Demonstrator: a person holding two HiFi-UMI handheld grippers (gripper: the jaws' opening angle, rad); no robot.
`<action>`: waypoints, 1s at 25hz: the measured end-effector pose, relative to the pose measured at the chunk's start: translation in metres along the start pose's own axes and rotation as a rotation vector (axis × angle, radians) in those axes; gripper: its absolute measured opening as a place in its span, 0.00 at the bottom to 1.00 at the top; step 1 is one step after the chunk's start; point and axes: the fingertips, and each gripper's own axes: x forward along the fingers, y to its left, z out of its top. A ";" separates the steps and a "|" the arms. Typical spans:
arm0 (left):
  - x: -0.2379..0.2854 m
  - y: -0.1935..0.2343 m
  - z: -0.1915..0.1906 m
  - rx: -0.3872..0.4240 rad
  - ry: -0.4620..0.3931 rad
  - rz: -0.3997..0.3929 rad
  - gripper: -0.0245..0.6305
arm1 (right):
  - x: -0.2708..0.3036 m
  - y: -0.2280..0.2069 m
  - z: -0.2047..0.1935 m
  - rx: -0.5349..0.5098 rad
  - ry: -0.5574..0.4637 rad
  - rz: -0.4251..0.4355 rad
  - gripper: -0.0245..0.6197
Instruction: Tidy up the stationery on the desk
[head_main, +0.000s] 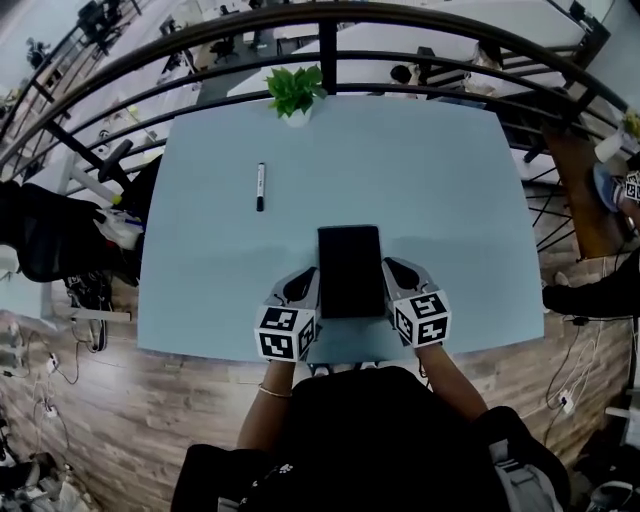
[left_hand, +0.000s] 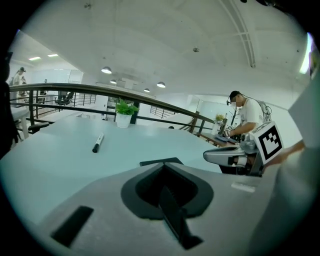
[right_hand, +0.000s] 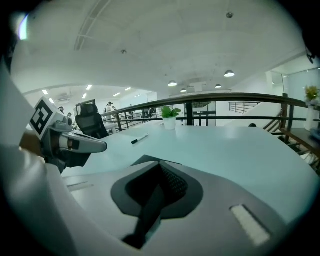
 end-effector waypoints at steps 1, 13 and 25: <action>-0.002 -0.002 0.005 0.001 -0.018 0.002 0.03 | -0.002 0.001 0.006 0.002 -0.021 0.005 0.05; -0.025 -0.030 0.066 0.132 -0.182 -0.003 0.03 | -0.028 0.015 0.071 0.067 -0.247 0.075 0.05; -0.043 -0.009 0.073 0.141 -0.207 0.049 0.03 | -0.003 0.044 0.082 0.024 -0.224 0.145 0.05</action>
